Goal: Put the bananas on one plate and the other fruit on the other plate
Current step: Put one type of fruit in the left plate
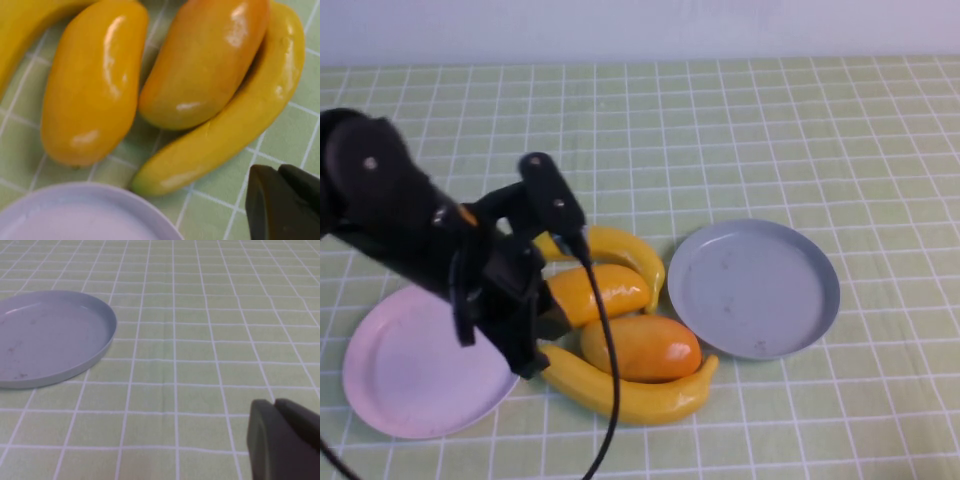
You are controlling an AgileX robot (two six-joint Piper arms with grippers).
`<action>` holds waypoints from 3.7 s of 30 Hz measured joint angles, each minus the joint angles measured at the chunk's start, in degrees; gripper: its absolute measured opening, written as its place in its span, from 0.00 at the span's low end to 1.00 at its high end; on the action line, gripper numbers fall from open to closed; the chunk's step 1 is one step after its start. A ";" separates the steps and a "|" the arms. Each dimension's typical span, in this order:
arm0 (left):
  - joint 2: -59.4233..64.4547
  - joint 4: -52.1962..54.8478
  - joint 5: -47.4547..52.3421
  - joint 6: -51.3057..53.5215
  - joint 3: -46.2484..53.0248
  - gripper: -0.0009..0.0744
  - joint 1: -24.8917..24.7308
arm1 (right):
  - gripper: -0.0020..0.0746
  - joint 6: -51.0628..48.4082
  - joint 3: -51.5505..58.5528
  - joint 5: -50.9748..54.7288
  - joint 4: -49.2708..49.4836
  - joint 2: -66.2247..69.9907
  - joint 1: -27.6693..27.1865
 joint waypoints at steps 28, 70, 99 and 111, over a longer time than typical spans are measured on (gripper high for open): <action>23.55 1.77 -2.57 21.19 -16.66 0.74 -10.21 | 0.01 0.00 0.00 0.00 0.00 0.00 0.00; 25.78 2.69 -1.82 18.31 -19.86 0.70 -10.36 | 0.01 0.00 0.00 0.00 0.00 0.00 0.00; 9.39 22.40 6.87 -40.77 -11.39 0.70 7.64 | 0.01 0.00 0.00 0.00 0.00 0.00 0.00; 10.87 24.44 -3.85 -45.47 -0.88 0.70 13.64 | 0.01 0.00 0.00 0.00 0.00 0.00 0.00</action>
